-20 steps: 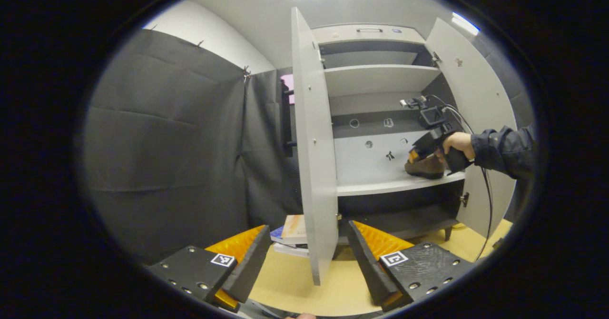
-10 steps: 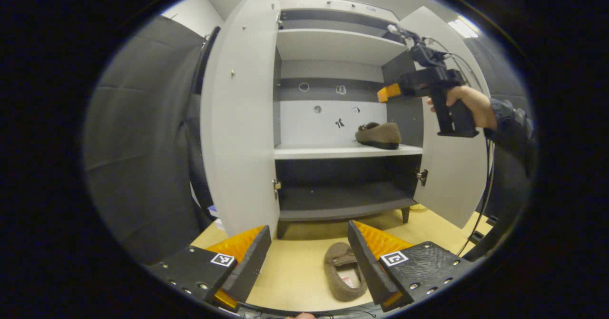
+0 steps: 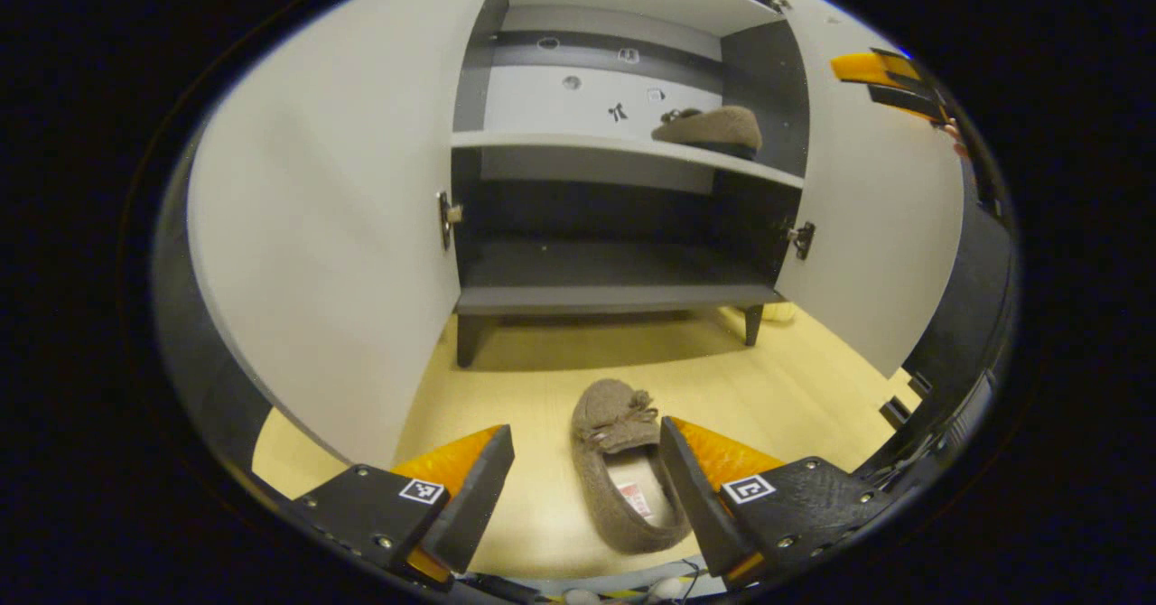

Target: Grab one shoe with the right hand and put it into the shoe cabinet, grab the other shoe with the left hand and put it into the shoe cabinet; then close the right door with the right hand and the left door with the left hand.

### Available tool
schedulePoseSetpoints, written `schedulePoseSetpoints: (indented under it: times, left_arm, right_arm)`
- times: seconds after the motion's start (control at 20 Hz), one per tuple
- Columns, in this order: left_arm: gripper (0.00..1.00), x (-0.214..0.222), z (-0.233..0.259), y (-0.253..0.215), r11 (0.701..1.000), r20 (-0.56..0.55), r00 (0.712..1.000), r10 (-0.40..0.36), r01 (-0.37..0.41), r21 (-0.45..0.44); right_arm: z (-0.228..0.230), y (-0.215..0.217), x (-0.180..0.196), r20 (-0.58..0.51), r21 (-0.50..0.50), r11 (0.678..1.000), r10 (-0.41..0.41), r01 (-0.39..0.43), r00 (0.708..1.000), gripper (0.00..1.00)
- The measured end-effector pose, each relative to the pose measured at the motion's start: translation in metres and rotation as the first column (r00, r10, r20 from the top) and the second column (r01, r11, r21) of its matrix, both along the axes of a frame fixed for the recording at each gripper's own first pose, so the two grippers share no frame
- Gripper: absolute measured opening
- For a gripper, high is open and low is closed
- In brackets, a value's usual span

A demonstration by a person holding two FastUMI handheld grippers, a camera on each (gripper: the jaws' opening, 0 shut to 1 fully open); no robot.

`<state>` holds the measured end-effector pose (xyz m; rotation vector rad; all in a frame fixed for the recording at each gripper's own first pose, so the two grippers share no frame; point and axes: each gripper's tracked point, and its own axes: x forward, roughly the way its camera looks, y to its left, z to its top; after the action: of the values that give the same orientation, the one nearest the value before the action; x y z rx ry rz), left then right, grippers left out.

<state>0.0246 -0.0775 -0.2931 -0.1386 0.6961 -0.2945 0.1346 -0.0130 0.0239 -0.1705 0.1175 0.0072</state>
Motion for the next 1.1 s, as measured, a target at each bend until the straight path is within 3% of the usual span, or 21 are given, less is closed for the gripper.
schedulePoseSetpoints:
  times: [0.25, 0.35, 0.4, 0.45, 0.5, 0.55, 0.6, 0.8, 1.1]
  left_arm:
    - [0.95, -0.009, -0.068, -0.001, 0.998, -0.164, 0.986, -0.019, 0.030, 0.062]
    - [1.00, -0.014, -0.085, -0.004, 0.998, -0.225, 0.974, -0.020, 0.034, 0.061]
    - [0.87, -0.012, -0.087, -0.007, 0.998, -0.244, 0.969, -0.019, 0.031, 0.047]
    - [0.83, -0.013, -0.088, -0.013, 0.999, -0.259, 0.966, -0.024, 0.033, 0.030]
    - [0.62, -0.017, -0.087, -0.017, 0.999, -0.282, 0.959, -0.027, 0.036, 0.026]
    - [0.64, -0.019, -0.091, -0.024, 0.999, -0.301, 0.953, -0.045, 0.051, 0.014]
    - [0.51, -0.023, -0.096, -0.033, 0.998, -0.327, 0.943, -0.065, 0.066, -0.008]
    - [0.04, -0.015, -0.095, -0.026, 0.995, -0.285, 0.958, -0.035, 0.060, 0.081]
    - [0.01, 0.000, -0.065, -0.029, 0.993, -0.203, 0.978, -0.053, 0.072, 0.089]
  right_arm:
    - [-0.025, 0.001, -0.035, -0.074, 0.019, 1.000, -0.011, 0.012, 0.997, 0.98]
    - [-0.031, 0.000, -0.044, -0.091, 0.015, 1.000, -0.018, 0.019, 0.996, 0.98]
    - [-0.032, -0.001, -0.048, -0.097, 0.009, 1.000, -0.020, 0.021, 0.995, 0.98]
    - [-0.033, -0.001, -0.051, -0.100, 0.005, 1.000, -0.021, 0.022, 0.995, 0.98]
    - [-0.033, -0.001, -0.054, -0.106, 0.003, 1.000, -0.023, 0.024, 0.994, 0.98]
    - [-0.034, -0.001, -0.057, -0.111, 0.006, 1.000, -0.023, 0.024, 0.994, 0.98]
    - [-0.035, -0.001, -0.060, -0.115, 0.013, 1.000, -0.021, 0.023, 0.993, 0.97]
    - [-0.035, -0.002, -0.068, -0.122, 0.021, 1.000, -0.021, 0.023, 0.992, 0.97]
    - [-0.029, -0.005, -0.079, -0.108, 0.024, 1.000, -0.011, 0.014, 0.994, 0.98]
